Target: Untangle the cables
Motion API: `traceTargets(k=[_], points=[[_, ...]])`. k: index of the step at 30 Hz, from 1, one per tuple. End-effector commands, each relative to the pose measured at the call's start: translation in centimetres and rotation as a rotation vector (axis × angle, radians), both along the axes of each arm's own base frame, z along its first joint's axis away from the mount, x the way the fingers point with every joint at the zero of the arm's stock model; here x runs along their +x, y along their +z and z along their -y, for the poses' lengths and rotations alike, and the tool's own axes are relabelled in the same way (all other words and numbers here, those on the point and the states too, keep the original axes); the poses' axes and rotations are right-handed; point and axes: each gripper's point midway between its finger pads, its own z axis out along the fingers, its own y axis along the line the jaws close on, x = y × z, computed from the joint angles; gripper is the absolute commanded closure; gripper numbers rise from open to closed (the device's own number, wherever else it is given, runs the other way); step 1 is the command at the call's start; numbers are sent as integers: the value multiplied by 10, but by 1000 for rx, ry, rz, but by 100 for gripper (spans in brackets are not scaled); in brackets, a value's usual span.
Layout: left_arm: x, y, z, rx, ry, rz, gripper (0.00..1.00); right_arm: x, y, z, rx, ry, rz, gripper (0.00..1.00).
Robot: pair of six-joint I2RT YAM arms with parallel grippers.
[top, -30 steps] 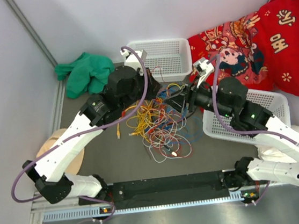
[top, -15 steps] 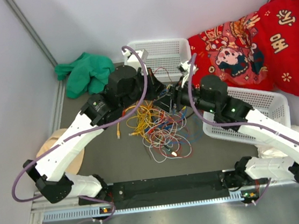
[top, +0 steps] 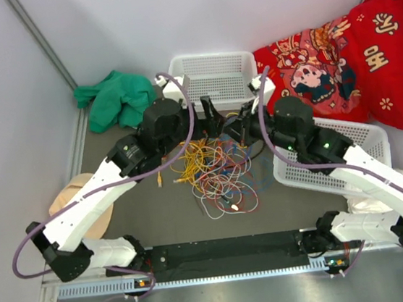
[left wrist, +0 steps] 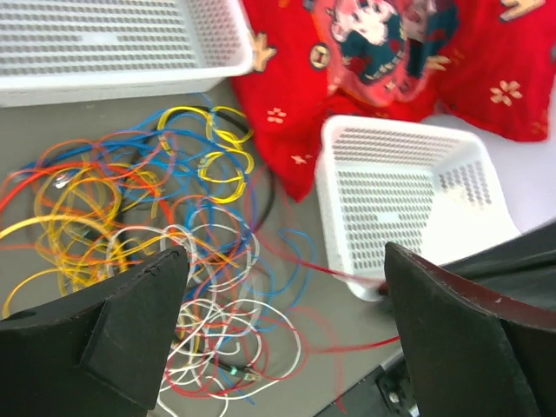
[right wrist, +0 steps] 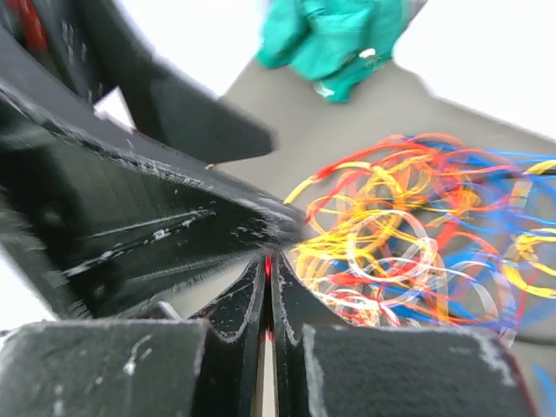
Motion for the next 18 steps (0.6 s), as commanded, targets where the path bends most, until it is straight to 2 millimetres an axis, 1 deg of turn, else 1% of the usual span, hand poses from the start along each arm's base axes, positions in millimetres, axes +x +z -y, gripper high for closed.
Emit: traceTargets(k=[1,2,3,4,5,6,7,8,9,10,11,12,13,14,15,17,18], points=[[-10,4,-33,-10,87,56,1,5,80,52,6,-199,145,100],[-12,3,-38,-13,96,60,1,7,85,58,-16,-218,160,100],[-16,-1,-46,-19,113,63,1,8,101,66,-5,-247,184,100],[-17,-1,-53,-24,136,71,1,11,99,73,-38,-287,180,100],[-18,-2,-58,-28,151,73,1,13,103,79,-58,-308,196,100],[-22,-5,-66,-41,168,72,1,13,117,86,-50,-330,216,100],[-24,-7,-71,-44,180,73,1,17,122,94,-57,-372,226,100],[-24,-8,-77,-46,205,77,1,19,123,98,-80,-389,229,100],[-28,-12,-85,-48,221,73,1,20,136,104,-65,-411,246,100],[-29,-16,-89,-43,234,68,1,23,142,113,-67,-451,254,100],[-30,-19,-94,-40,255,67,1,28,141,116,-94,-472,254,100],[-32,-26,-100,-33,266,56,1,27,154,124,-79,-499,272,100],[-34,-29,-102,-29,271,51,1,31,158,135,-93,-554,278,100],[-35,-30,-104,-31,274,48,1,33,159,141,-107,-580,276,100],[-37,-37,-106,-24,274,38,1,33,166,148,-99,-609,281,100],[-39,-41,-109,-23,280,29,1,36,172,167,-97,-694,285,100],[-40,-46,-109,-21,280,21,1,34,180,177,-75,-724,298,100]])
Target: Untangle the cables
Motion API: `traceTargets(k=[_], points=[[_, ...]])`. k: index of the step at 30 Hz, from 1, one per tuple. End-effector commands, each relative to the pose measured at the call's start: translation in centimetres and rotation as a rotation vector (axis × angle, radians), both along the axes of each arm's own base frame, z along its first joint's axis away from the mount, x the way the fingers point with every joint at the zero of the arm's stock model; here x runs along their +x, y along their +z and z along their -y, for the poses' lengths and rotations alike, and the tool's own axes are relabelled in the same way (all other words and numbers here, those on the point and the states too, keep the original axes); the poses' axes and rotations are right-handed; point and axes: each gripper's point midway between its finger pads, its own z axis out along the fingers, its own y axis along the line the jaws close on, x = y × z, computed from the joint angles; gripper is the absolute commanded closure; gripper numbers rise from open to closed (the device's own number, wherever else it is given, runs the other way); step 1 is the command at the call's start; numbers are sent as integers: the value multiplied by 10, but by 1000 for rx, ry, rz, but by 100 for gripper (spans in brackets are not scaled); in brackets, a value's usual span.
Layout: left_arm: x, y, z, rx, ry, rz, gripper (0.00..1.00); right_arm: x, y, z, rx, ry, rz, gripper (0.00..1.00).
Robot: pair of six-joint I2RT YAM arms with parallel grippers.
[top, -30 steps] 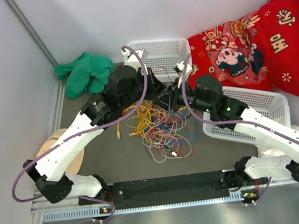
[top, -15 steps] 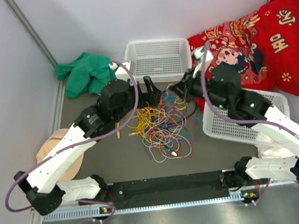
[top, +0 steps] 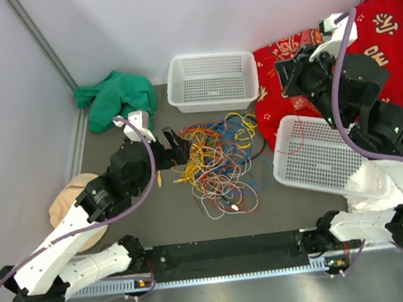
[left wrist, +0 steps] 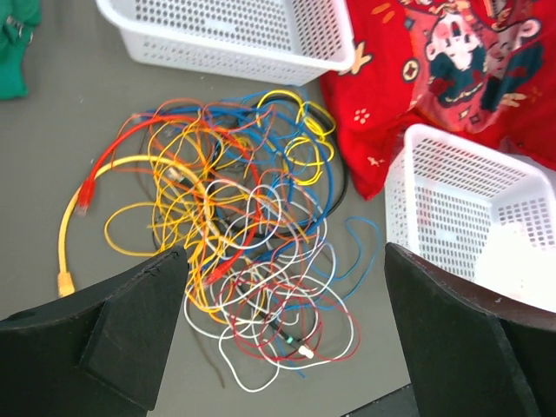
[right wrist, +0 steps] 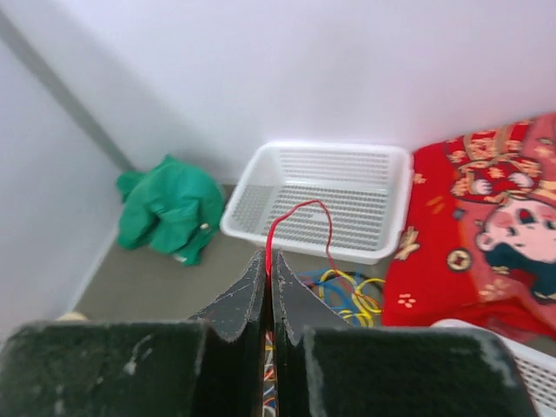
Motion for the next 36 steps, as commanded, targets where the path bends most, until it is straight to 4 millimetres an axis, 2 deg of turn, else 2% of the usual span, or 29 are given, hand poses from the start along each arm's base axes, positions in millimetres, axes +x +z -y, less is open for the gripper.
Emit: traceTargets(k=[1,6,9,11,14,15,17,18,21,29,30,32,33,35,36], points=[[-2,-13,-8,-6,37,-23,1,2,21,54,-7,-214,37,100],[-3,-23,-4,1,20,-40,1,-9,52,88,20,-318,105,100],[-3,-28,0,5,6,-48,1,-13,59,100,10,-363,111,100],[-4,-32,3,2,-7,-53,1,-14,53,104,0,-383,92,100],[-5,-40,8,-3,-25,-67,1,-15,33,110,-5,-417,58,100],[-5,-41,9,-7,-28,-70,1,-8,12,106,-41,-421,23,100],[-7,-46,11,-7,-38,-85,1,-10,-1,113,-8,-443,9,100],[-7,-48,12,-6,-41,-89,1,-4,-21,110,-35,-452,-22,100],[-9,-54,13,-5,-49,-104,1,0,-49,118,-27,-495,-62,100],[-14,-69,11,-1,-55,-137,1,16,-100,136,-12,-587,-145,100],[-14,-70,11,-2,-54,-138,1,19,-115,140,-28,-609,-172,100],[-16,-72,11,-3,-56,-142,1,20,-129,144,-8,-635,-193,100],[-16,-73,10,-3,-54,-143,1,21,-148,149,-23,-658,-223,100],[-17,-77,9,-4,-53,-150,1,21,-166,156,-8,-693,-254,100],[-18,-78,9,-2,-52,-152,1,22,-184,163,-18,-718,-291,100]])
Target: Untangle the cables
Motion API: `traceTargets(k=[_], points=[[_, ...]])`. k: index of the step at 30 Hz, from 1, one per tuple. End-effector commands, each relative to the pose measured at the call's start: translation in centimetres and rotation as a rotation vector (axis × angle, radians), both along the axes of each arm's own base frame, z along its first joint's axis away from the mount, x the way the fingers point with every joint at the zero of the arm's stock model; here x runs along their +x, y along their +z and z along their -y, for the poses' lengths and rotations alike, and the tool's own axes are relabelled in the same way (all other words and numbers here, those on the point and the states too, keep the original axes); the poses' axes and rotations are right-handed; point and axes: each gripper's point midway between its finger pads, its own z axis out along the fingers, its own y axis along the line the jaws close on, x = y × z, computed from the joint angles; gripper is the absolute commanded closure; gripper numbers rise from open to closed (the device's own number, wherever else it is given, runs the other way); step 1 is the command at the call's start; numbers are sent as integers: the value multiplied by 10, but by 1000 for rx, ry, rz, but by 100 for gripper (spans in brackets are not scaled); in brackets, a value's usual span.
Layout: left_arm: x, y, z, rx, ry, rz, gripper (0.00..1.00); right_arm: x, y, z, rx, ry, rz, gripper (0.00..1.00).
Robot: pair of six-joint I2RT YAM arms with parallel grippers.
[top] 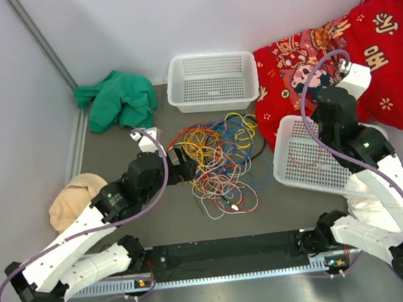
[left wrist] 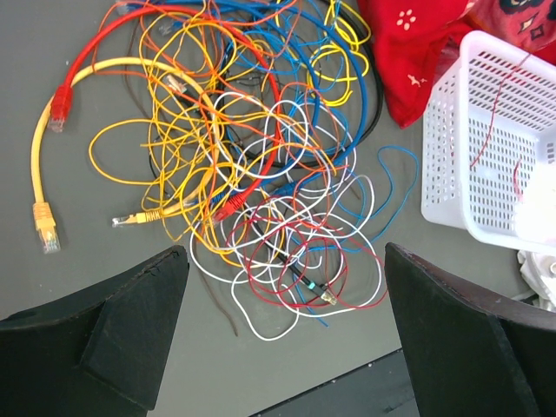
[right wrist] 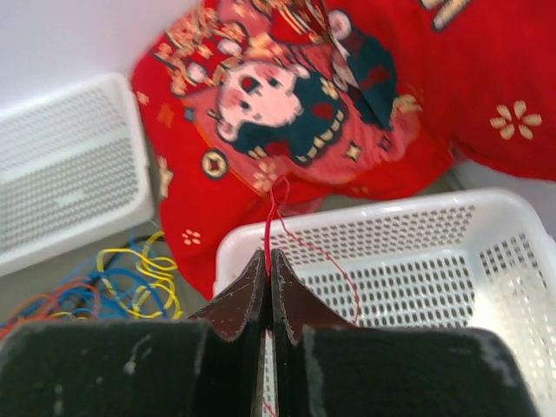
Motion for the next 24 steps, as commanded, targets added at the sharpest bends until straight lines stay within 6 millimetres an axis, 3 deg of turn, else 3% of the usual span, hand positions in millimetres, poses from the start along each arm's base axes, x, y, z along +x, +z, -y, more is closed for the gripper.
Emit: traceTargets(k=[1,5,8,9,11,12,15,17,20,23,24], points=[[-1,5,1,-45,2,17,1,0,-34,19,92,-104,-17,100],[-3,0,-2,-41,11,5,1,-4,-82,32,131,-166,-115,100],[-4,-3,-5,-37,18,1,1,-5,-104,33,149,-186,-168,100],[-4,-3,-6,-34,22,1,1,-6,-111,32,150,-182,-193,81],[-5,-4,-7,-32,26,4,1,-5,-113,27,166,-162,-198,56],[-4,-3,-8,-30,29,7,1,-3,-108,23,190,-134,-169,34],[-2,-2,-8,-28,34,15,1,-2,-94,14,208,-63,-113,13],[-1,-2,-7,-29,36,19,1,-2,-77,11,211,-30,-66,8],[2,-2,-4,-31,37,19,1,2,-61,-15,220,115,-50,7],[6,-5,-2,-29,51,14,1,5,-56,-77,246,420,-62,8],[7,-4,-2,-30,57,18,1,-4,-57,-110,244,562,-82,9]])
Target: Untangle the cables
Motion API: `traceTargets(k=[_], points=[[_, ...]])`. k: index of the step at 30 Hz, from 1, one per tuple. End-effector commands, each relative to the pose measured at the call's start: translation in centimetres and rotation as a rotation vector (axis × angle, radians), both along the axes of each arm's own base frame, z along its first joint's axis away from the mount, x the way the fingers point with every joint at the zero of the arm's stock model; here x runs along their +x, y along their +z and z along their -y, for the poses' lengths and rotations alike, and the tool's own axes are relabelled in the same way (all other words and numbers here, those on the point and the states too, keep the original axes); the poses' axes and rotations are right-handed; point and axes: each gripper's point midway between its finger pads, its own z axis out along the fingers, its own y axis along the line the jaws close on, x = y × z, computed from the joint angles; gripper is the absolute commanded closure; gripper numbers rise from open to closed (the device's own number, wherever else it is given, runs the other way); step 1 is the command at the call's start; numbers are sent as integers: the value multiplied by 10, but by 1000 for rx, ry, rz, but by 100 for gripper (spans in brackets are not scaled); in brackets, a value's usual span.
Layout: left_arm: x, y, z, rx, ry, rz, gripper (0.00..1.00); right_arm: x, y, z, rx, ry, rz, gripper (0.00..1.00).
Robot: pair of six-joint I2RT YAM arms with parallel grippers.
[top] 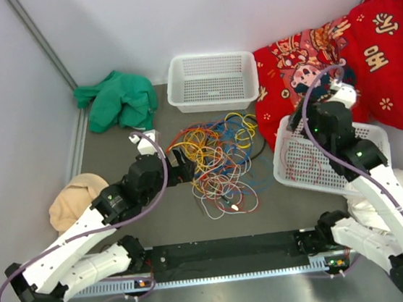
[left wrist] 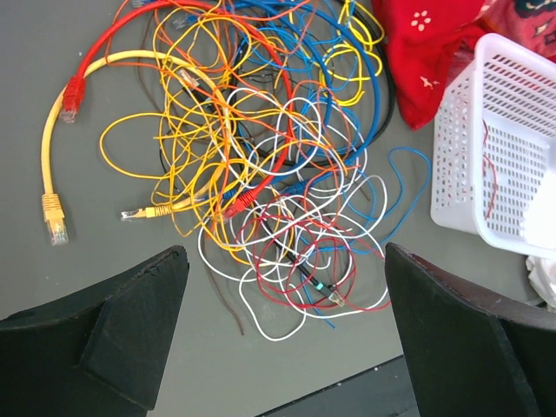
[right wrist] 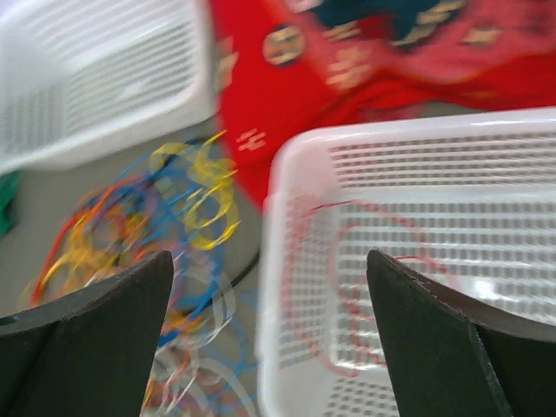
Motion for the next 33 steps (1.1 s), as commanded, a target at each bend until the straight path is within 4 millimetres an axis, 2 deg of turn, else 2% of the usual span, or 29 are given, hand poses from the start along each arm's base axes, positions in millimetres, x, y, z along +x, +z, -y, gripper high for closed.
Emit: traceTargets(k=[1,2,4,5,6,7,8,9,12,15,16,17,21,22,24,25,26,28,29,31,32,33], points=[[10,5,4,-24,36,25,1,-3,29,-104,69,478,82,9],[13,5,3,-14,50,26,1,-2,20,-123,65,541,58,9],[15,4,1,8,66,20,1,-16,5,-162,56,673,8,9],[17,0,-2,30,82,12,1,-16,-3,-173,55,701,-7,9],[18,-2,-3,42,94,4,1,-17,-21,-188,58,745,-58,9],[17,-9,-6,64,105,-23,1,-19,-29,-198,84,767,-77,10],[17,-10,-6,68,111,-32,1,-21,-46,-204,92,783,-115,10],[16,-13,-9,78,124,-44,1,-17,-53,-215,112,808,-108,10],[12,-21,-17,85,165,-82,1,-22,-79,-243,145,893,-166,10],[6,-24,-26,67,197,-96,1,-24,-82,-268,108,961,-161,7],[3,-25,-30,55,210,-97,1,-22,-92,-275,84,973,-181,7],[2,-25,-31,49,211,-95,1,-20,-86,-286,70,989,-164,5],[0,-27,-34,43,210,-93,1,-5,-98,-307,11,1000,-183,3],[0,-26,-34,45,210,-91,1,2,-111,-312,-13,987,-224,3],[0,-28,-34,58,207,-98,1,15,-123,-310,-65,931,-253,3],[0,-28,-34,67,206,-99,1,23,-121,-314,-75,914,-249,3],[1,-28,-34,70,205,-99,1,27,-140,-310,-116,882,-295,3],[1,-28,-34,78,203,-97,1,35,-145,-314,-134,865,-313,4],[1,-28,-35,78,205,-95,1,37,-161,-315,-155,860,-352,6],[1,-29,-36,82,204,-91,1,40,-163,-324,-143,880,-354,15],[1,-29,-37,82,205,-88,1,38,-164,-329,-125,906,-357,37],[1,-29,-37,83,205,-85,1,39,-166,-334,-112,910,-356,50]])
